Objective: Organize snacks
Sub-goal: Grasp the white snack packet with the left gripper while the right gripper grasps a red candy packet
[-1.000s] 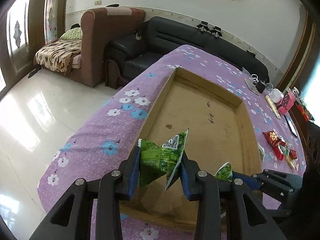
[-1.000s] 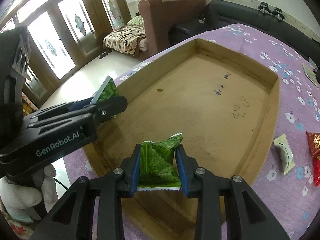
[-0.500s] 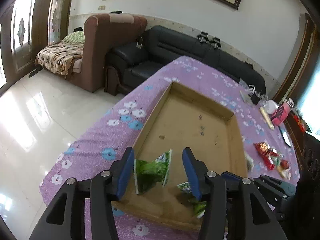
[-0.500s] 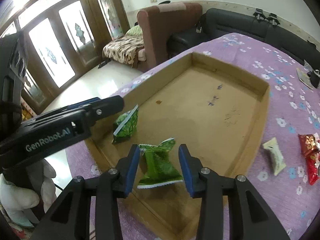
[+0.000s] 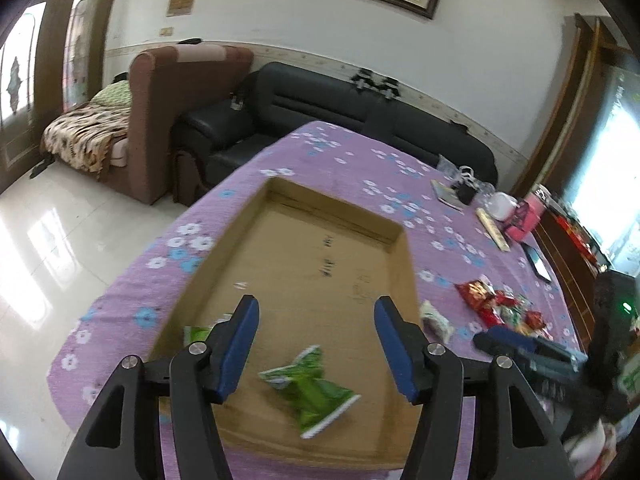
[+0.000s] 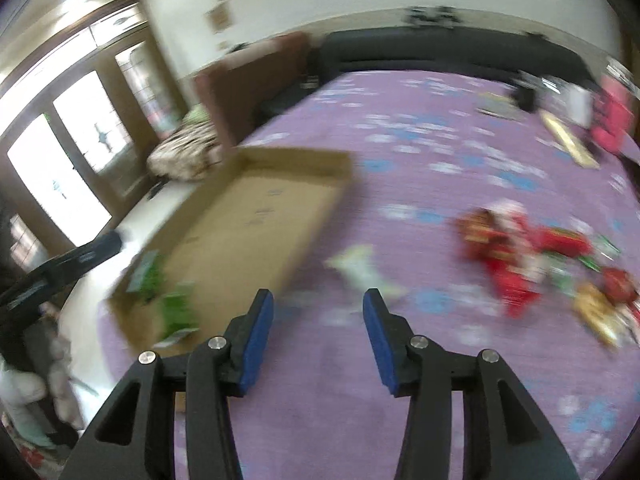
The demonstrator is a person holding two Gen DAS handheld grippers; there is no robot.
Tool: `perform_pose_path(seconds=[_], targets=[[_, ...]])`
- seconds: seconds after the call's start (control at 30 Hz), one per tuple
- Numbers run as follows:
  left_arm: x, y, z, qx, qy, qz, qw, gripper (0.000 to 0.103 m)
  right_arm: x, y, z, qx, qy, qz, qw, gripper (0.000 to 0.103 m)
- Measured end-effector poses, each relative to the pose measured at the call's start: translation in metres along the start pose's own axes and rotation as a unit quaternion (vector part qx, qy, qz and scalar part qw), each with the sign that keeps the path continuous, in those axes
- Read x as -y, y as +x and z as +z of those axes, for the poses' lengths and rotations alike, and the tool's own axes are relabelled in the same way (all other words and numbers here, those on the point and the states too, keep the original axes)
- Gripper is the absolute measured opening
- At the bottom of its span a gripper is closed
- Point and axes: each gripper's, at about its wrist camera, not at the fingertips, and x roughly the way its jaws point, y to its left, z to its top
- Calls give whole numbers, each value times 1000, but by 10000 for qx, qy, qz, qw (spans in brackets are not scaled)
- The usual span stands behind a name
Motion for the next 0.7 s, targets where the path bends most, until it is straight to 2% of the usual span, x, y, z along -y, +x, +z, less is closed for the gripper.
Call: perform_pose_path(seconds=[0.17,0.23,0.47,0.7], targets=[[28,9,-4,-136,242,-227,9994,63,75,-1,6,95,416,-766,9961,45],[41,13,-6,-205,358,-326,9986,63,91,2,5,99,482,-851,9952,45],[83,29,-17,-542,767,-678,9933,63,102,28,10,31,177,-1024,9946,45],[117,51,-28,-869,1086,-786,9872,63,103,50,13,-83,109,-963,9953,44]])
